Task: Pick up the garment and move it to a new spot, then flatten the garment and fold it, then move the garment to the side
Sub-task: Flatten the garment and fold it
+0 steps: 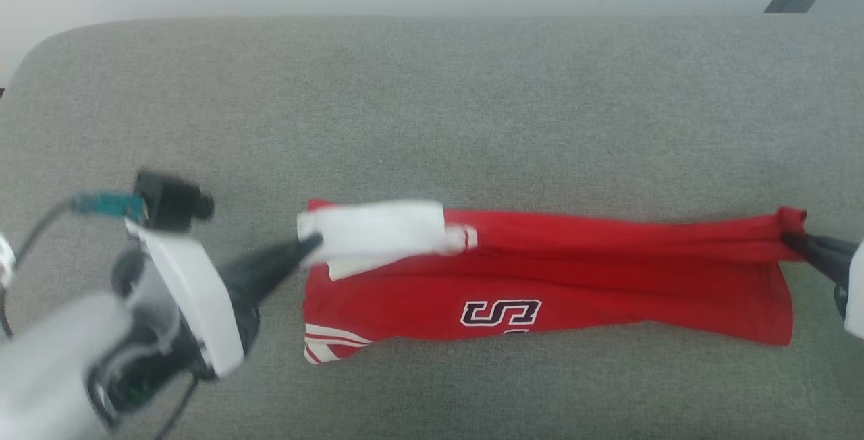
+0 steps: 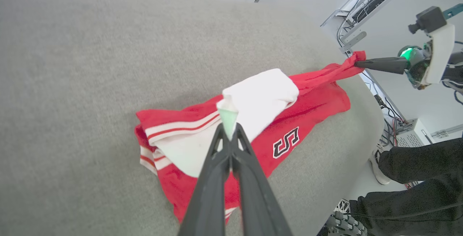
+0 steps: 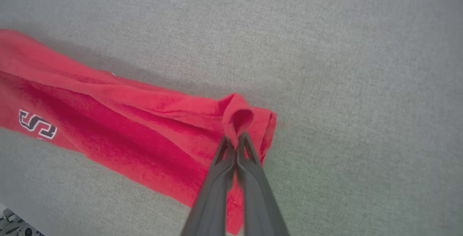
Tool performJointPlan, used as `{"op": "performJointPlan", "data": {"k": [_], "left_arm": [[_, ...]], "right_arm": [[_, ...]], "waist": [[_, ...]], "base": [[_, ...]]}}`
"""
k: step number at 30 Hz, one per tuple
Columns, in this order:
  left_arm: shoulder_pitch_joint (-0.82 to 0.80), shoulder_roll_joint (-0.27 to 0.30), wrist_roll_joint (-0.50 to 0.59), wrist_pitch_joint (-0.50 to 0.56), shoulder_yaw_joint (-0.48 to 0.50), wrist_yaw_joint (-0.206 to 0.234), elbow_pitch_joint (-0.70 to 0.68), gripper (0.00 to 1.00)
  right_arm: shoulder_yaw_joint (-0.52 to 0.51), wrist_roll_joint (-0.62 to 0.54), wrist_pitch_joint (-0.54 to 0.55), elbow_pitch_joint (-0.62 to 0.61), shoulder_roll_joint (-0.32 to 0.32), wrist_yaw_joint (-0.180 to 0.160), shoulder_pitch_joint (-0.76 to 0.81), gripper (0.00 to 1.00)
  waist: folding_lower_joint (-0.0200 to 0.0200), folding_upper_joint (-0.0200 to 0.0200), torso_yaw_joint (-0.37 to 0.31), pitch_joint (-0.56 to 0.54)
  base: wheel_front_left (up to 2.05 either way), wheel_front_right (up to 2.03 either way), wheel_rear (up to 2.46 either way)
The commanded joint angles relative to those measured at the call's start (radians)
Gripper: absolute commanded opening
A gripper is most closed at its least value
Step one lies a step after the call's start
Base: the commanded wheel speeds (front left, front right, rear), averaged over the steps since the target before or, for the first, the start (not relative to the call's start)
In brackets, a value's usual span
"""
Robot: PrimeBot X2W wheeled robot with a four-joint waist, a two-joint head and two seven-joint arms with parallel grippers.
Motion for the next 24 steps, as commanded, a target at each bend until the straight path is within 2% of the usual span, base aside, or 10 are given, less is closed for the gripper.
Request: {"op": "performJointPlan", "data": {"k": [1, 7, 16, 17, 18, 19, 20, 22, 23, 24], "left_arm": [[0.052, -0.007, 0.007, -0.042, -0.013, -0.002, -0.014, 0.0], [0.124, -0.059, 0.031, -0.115, -0.044, -0.002, 0.035, 0.0], [0.108, -0.161, 0.094, -0.158, -0.098, -0.002, 0.209, 0.0], [0.105, -0.166, 0.103, -0.166, -0.103, -0.002, 0.226, 0.0], [0.103, -0.172, 0.109, -0.177, -0.104, -0.001, 0.241, 0.02], [0.103, -0.178, 0.111, -0.194, -0.103, -0.001, 0.254, 0.21], [0.105, -0.185, 0.109, -0.213, -0.101, -0.001, 0.264, 0.41], [0.119, -0.193, 0.11, -0.248, -0.098, -0.001, 0.278, 0.91], [0.128, -0.196, 0.115, -0.263, -0.098, -0.001, 0.281, 1.0], [0.135, -0.199, 0.119, -0.277, -0.093, -0.001, 0.284, 1.0]], "right_arm": [[-0.021, 0.002, -0.023, -0.01, 0.002, -0.001, 0.045, 0.0], [-0.048, -0.039, -0.072, 0.002, 0.044, -0.001, 0.103, 0.0], [-0.024, -0.112, -0.135, 0.084, 0.117, -0.001, 0.041, 0.0], [-0.018, -0.116, -0.14, 0.09, 0.122, -0.001, 0.036, 0.15], [-0.017, -0.116, -0.148, 0.093, 0.126, -0.001, 0.03, 0.39], [-0.017, -0.111, -0.153, 0.096, 0.128, -0.001, 0.026, 0.76], [-0.015, -0.105, -0.156, 0.093, 0.126, -0.001, 0.028, 1.0], [-0.019, -0.086, -0.164, 0.082, 0.119, -0.001, 0.036, 1.0], [-0.026, -0.076, -0.167, 0.078, 0.114, -0.001, 0.045, 1.0], [-0.03, -0.068, -0.167, 0.074, 0.107, -0.001, 0.054, 1.0]], "waist": [[0.0, -0.0001, -0.002, 0.008], [0.0, -0.0001, -0.007, 0.048], [0.0, -0.0001, -0.018, 0.116], [0.0, -0.0001, -0.018, 0.117], [0.0, -0.0001, -0.018, 0.117], [0.0, -0.0001, -0.018, 0.116], [0.0, -0.0001, -0.017, 0.114], [0.0, -0.0001, -0.015, 0.105], [0.0, -0.0001, -0.012, 0.099], [0.0, -0.0001, -0.009, 0.093]], "base": [[0.0, 0.0, 0.0], [0.0, 0.0, 0.0], [0.0, 0.0, 0.0], [0.0, 0.0, 0.0], [0.0, 0.0, 0.0], [0.0, 0.0, 0.0], [0.0, 0.0, 0.0], [0.0, 0.0, 0.0], [0.0, 0.0, 0.0], [0.0, 0.0, 0.0]]}}
